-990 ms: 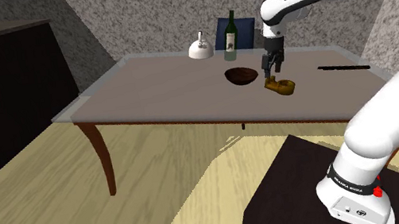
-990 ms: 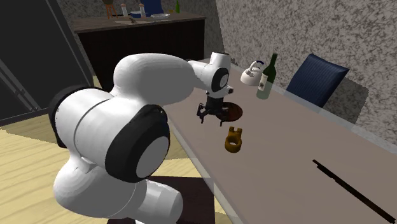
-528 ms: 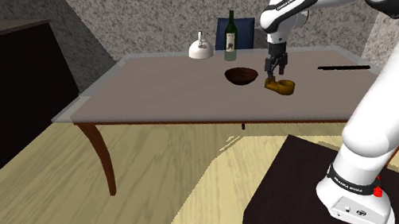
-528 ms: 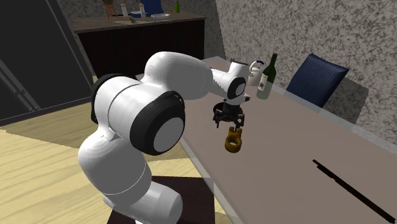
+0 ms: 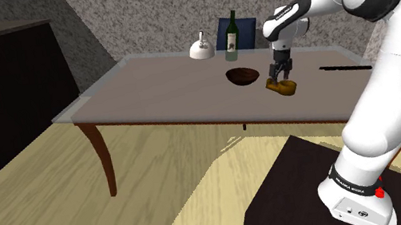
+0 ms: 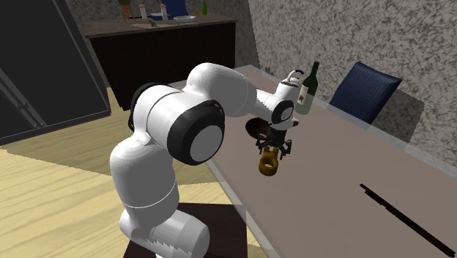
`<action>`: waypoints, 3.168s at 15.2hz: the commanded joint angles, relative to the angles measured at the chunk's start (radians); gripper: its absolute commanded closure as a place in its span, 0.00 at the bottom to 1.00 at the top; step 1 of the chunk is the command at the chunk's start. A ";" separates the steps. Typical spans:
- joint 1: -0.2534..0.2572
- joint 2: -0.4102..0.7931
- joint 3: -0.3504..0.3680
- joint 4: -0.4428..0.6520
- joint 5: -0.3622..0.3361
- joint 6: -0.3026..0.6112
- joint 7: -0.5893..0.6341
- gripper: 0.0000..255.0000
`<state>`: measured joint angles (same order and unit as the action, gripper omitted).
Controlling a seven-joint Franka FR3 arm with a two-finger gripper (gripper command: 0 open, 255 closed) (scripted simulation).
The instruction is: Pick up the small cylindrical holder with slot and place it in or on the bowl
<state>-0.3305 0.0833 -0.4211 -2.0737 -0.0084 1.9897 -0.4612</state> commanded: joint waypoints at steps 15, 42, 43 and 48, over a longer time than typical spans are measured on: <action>-0.002 0.017 0.000 -0.046 0.007 0.062 -0.005 1.00; 0.007 -0.090 0.003 0.126 -0.035 -0.209 0.020 1.00; 0.008 -0.093 0.003 0.137 -0.036 -0.222 0.021 1.00; 0.027 0.033 0.025 0.292 0.020 -0.262 0.046 1.00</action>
<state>-0.3078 0.0945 -0.4010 -1.8117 0.0016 1.7372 -0.4221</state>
